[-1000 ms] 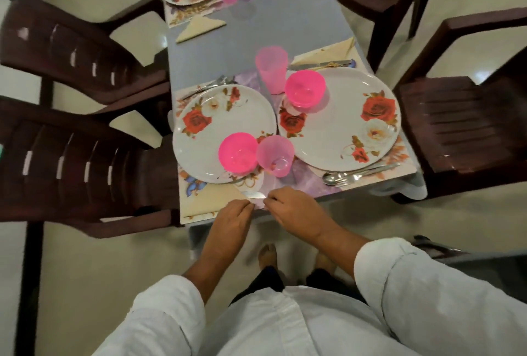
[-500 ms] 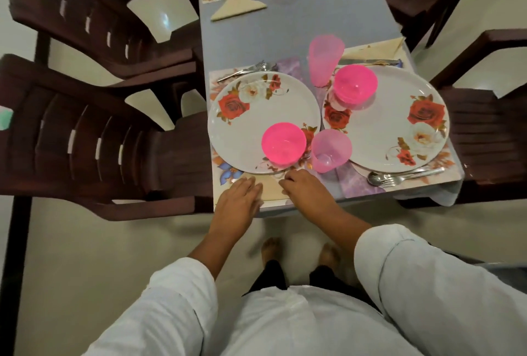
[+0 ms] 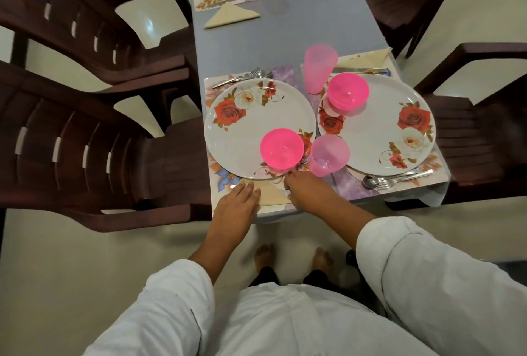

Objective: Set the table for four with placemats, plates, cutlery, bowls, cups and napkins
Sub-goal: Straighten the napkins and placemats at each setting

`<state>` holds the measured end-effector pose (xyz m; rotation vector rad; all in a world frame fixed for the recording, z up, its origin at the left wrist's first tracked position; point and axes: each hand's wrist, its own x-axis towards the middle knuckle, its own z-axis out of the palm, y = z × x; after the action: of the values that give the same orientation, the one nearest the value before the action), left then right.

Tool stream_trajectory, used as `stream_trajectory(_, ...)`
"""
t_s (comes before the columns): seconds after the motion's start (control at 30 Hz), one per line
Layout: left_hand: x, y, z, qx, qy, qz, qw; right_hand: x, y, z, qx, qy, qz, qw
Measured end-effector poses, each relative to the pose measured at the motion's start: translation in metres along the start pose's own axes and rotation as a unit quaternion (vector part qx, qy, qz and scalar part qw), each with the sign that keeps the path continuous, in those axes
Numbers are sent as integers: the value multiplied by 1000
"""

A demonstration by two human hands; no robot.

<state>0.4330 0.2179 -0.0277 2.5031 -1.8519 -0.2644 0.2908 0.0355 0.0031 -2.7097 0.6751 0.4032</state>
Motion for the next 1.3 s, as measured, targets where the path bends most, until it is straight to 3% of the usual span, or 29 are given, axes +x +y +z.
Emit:
stream_trajectory(0.47, -8, 5, -7, 10, -35, -2, 999, -2, 5, -7, 23, -62, 43, 997)
stream_trajectory(0.8, -24, 9, -8, 6, 2, -24, 1000, -28, 0, -14, -43, 36, 46, 997)
stream_trajectory(0.97, -25, 10, -8, -3, -3, -35, 999, -47, -18, -32, -112, 32, 13, 993)
stream_trajectory(1.3, -20, 6, -2, -46, 22, -62, 997, -60, -26, -43, -106, 75, 15, 991)
